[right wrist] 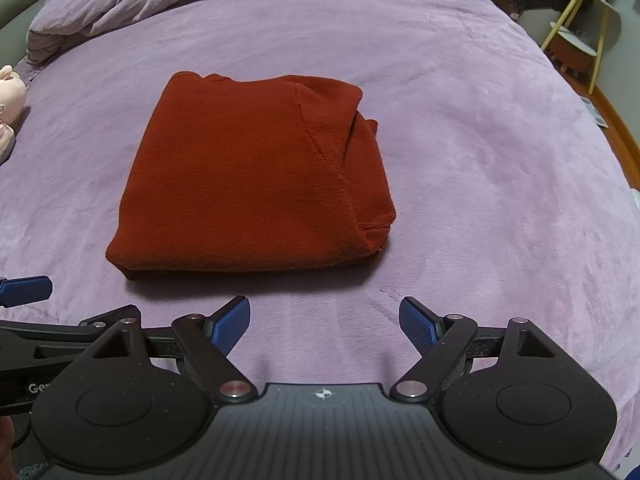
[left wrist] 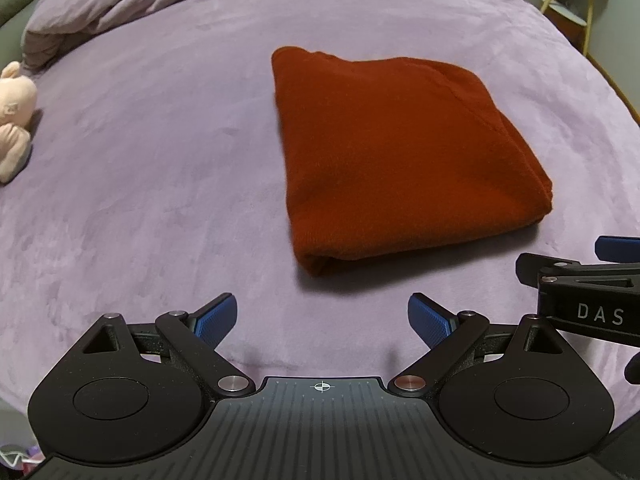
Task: Fold small clothes
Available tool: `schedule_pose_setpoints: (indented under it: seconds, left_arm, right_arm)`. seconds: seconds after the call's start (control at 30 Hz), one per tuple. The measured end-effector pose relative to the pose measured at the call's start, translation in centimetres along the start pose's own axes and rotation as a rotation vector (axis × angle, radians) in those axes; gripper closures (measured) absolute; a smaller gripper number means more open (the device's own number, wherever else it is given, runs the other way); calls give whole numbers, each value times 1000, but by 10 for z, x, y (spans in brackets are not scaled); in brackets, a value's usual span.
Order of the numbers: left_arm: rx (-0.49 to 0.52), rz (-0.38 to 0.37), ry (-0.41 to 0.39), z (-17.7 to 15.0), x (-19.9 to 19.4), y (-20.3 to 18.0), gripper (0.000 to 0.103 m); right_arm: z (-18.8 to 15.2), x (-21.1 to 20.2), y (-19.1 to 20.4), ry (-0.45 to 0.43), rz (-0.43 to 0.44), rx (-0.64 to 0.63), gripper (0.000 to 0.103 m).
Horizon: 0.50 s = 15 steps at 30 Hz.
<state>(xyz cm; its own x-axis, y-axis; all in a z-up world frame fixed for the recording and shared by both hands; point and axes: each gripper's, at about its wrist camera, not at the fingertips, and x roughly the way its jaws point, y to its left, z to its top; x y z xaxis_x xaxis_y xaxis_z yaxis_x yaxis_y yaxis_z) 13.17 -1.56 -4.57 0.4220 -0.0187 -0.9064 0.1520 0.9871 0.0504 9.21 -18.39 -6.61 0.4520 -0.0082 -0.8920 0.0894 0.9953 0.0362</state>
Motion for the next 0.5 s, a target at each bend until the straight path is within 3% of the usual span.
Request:
schedule_pose_setpoints:
  seconds: [0.5]
  left_arm:
    - [28,16,1,-3,-3,-7,7]
  right_arm:
    - [-1,-2,1,-6,-6,5,21]
